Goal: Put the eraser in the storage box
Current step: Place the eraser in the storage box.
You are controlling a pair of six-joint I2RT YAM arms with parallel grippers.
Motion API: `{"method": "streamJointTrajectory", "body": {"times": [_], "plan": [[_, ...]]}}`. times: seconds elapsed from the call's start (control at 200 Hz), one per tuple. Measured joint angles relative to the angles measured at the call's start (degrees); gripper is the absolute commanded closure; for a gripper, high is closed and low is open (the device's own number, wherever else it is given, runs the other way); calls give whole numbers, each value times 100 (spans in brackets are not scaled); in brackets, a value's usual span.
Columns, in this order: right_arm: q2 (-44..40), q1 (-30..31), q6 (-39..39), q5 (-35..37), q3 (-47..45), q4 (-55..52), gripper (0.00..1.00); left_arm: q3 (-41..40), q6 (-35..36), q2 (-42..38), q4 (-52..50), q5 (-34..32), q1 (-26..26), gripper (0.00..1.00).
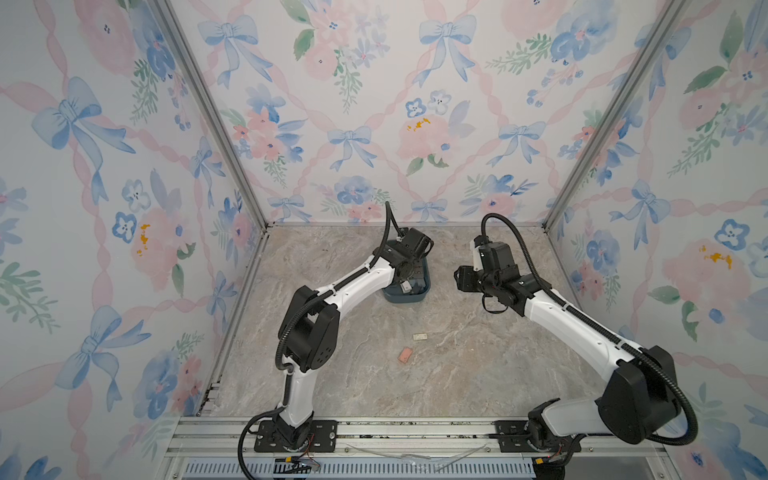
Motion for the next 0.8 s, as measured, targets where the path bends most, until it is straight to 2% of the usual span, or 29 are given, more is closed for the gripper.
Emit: {"method": "streamJointTrajectory", "body": {"times": [0.385,0.55,0.8], "plan": [[0,-44,0,20,22,-74,45,509,157,1021,-17,518,37,76],[-2,-46,2,15,20,-76,45,509,170,1143,-59,605,37,69],[-15,-74,2,-9,17,-76,45,544,195,1150,-59,621,37,49]]}}
